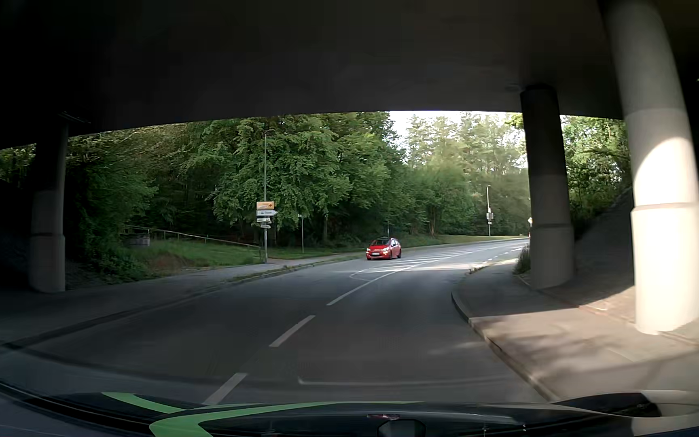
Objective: Follow the waypoints while adhering to traffic rules and regulations
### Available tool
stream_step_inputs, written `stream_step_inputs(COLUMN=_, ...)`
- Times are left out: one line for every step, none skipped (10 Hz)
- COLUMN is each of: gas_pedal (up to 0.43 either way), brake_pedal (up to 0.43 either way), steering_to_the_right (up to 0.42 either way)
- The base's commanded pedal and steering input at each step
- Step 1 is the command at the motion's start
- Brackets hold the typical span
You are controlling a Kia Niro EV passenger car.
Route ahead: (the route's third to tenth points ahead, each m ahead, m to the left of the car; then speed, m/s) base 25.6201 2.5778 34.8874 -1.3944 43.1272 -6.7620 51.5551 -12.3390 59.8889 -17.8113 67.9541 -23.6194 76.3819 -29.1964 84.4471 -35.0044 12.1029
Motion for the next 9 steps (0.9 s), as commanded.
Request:
stream_step_inputs(gas_pedal=0.157, brake_pedal=0.000, steering_to_the_right=0.030)
stream_step_inputs(gas_pedal=0.157, brake_pedal=0.000, steering_to_the_right=0.033)
stream_step_inputs(gas_pedal=0.157, brake_pedal=0.000, steering_to_the_right=0.036)
stream_step_inputs(gas_pedal=0.157, brake_pedal=0.000, steering_to_the_right=0.042)
stream_step_inputs(gas_pedal=0.157, brake_pedal=0.000, steering_to_the_right=0.047)
stream_step_inputs(gas_pedal=0.157, brake_pedal=0.000, steering_to_the_right=0.051)
stream_step_inputs(gas_pedal=0.157, brake_pedal=0.000, steering_to_the_right=0.053)
stream_step_inputs(gas_pedal=0.157, brake_pedal=0.000, steering_to_the_right=0.057)
stream_step_inputs(gas_pedal=0.157, brake_pedal=0.000, steering_to_the_right=0.060)
